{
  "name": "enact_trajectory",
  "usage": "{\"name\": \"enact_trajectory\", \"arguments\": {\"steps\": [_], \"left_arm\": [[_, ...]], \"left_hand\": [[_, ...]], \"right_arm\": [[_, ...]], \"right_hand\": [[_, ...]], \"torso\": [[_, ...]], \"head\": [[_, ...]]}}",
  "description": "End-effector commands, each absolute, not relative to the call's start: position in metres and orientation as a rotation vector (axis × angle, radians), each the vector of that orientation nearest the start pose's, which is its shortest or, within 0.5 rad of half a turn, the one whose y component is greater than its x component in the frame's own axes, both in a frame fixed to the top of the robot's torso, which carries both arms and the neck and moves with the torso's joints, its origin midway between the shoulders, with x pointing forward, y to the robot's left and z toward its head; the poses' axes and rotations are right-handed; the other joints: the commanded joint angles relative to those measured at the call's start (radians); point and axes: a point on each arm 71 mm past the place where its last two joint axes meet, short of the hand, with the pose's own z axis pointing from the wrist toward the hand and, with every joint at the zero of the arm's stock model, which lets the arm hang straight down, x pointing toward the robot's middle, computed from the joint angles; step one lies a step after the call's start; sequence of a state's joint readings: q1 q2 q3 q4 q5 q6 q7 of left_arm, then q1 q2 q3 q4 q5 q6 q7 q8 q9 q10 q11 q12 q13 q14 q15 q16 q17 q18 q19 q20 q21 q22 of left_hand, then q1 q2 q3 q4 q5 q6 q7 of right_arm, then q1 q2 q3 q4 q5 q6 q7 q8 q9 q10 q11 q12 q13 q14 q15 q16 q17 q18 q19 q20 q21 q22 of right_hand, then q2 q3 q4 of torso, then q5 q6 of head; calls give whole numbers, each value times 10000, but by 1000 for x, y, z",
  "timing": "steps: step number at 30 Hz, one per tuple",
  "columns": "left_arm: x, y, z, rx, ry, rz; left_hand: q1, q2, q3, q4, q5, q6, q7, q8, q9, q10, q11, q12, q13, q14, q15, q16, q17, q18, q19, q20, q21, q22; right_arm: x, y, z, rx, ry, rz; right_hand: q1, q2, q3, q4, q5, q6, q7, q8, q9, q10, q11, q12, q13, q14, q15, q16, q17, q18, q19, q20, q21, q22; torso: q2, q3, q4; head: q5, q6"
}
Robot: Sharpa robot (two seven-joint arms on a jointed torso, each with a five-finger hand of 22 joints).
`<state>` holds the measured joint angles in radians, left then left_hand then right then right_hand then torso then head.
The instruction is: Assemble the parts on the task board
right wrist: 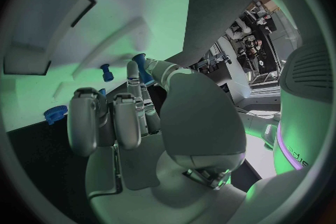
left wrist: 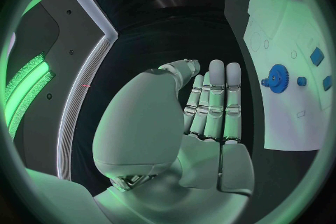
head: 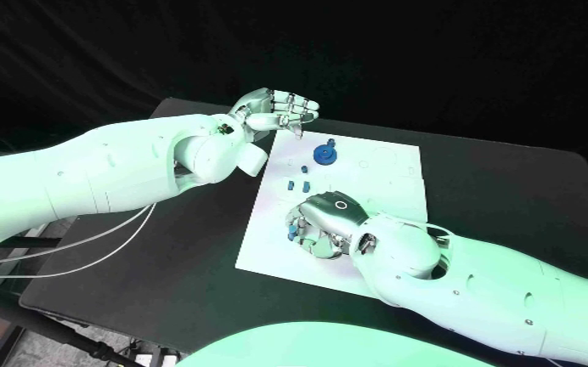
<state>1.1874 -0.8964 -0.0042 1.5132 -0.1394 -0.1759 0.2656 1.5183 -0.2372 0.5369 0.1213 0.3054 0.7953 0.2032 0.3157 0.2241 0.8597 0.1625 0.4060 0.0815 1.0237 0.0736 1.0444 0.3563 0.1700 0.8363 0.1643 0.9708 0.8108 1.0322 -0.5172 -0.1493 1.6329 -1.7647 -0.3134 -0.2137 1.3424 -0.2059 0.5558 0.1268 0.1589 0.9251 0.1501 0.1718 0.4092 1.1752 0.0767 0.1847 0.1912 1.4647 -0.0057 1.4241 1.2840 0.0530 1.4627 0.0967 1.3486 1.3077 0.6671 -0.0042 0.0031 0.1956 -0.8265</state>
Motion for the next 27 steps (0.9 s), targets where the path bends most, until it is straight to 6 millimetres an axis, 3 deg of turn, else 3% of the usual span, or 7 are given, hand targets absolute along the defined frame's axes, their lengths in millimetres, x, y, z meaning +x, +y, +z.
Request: {"name": "enact_trajectory", "arguments": {"steps": [1, 10, 13, 17, 22, 24, 27], "left_arm": [[489, 228, -176, -10123, 15878, -15443], [489, 228, -176, -10132, 15904, -15435], [489, 229, -176, -10135, 15905, -15430], [488, 229, -176, -10138, 15908, -15424], [488, 231, -177, -10155, 15930, -15386], [487, 231, -178, -10162, 15947, -15373], [487, 232, -179, -10179, 15970, -15342]], "left_hand": [[-35, 9, -1, -34, 19, -46, 252, 10, -15, -97, 5, 51, -14, -57, 29, -35, -11, 148, -5, 22, 59, 14], [-63, 9, 19, -68, 18, -50, 251, 25, -15, -104, 4, 83, -16, -87, 30, -66, -37, 148, -26, 25, 66, 25], [-63, 9, 19, -68, 18, -50, 251, 25, -15, -104, 4, 83, -16, -87, 30, -66, -37, 148, -26, 25, 66, 25], [-63, 9, 19, -68, 18, -50, 251, 25, -15, -104, 4, 83, -16, -87, 30, -66, -37, 148, -26, 25, 66, 25], [-63, 9, 19, -68, 18, -50, 251, 25, -15, -104, 4, 83, -16, -87, 30, -66, -37, 148, -26, 25, 66, 25], [-63, 9, 19, -68, 18, -50, 251, 25, -15, -104, 4, 83, -16, -87, 30, -66, -37, 148, -26, 25, 66, 25], [-63, 9, 19, -68, 18, -50, 251, 25, -15, -104, 4, 83, -16, -87, 30, -66, -37, 148, -26, 25, 66, 25]], "right_arm": [[368, -14, -262, -5719, 16760, 8980], [366, -17, -256, -5292, 16259, 9263], [364, -21, -251, -5002, 15965, 9459], [362, -34, -241, -4405, 15633, 9717], [373, -74, -220, -2779, 15760, 9894], [378, -90, -215, -2130, 16065, 9806], [387, -126, -209, -728, 16927, 9421]], "right_hand": [[-55, -86, -41, 10, 40, -105, -2, -75, -15, -18, 16, -46, 20, 481, 66, 39, -11, -87, 252, 67, -35, 2045], [-152, -202, -88, 38, 28, -672, -20, -418, -141, 84, -96, 28, 110, 480, -25, 45, -16, -91, 264, 7, 9, 2054], [-203, -283, -167, 55, 15, -1036, -128, -621, -208, 160, -168, 94, 189, 485, -81, 53, -7, -100, 285, -41, 65, 2067], [-235, -315, -256, 79, -10, -1008, -109, -610, -191, 328, -210, 229, 299, 486, -120, 49, -20, -104, 293, -77, 86, 2072], [-297, -283, -402, 156, -122, -304, -58, -236, -30, 638, -134, 561, 553, 487, -73, 49, -25, -108, 289, -72, 76, 2068], [-354, -273, -484, 210, -104, -28, 65, -78, 31, 754, -80, 742, 695, 497, -33, 71, 9, -116, 302, -53, 111, 2077], [-698, -278, -933, 453, 221, 428, -134, 325, 213, 1386, -263, 1883, 1544, 555, -150, 205, 221, -170, 422, -92, 433, 2161]], "torso": [[11, 10, 0], [5, 12, 2], [1, 10, -1], [-9, 8, -10], [-34, 2, -31], [-45, -4, -29], [-85, -14, -63]], "head": [[1, 7], [-31, 33], [-47, 50], [-106, 89], [-346, 181], [-509, 213], [-834, 265]]}}
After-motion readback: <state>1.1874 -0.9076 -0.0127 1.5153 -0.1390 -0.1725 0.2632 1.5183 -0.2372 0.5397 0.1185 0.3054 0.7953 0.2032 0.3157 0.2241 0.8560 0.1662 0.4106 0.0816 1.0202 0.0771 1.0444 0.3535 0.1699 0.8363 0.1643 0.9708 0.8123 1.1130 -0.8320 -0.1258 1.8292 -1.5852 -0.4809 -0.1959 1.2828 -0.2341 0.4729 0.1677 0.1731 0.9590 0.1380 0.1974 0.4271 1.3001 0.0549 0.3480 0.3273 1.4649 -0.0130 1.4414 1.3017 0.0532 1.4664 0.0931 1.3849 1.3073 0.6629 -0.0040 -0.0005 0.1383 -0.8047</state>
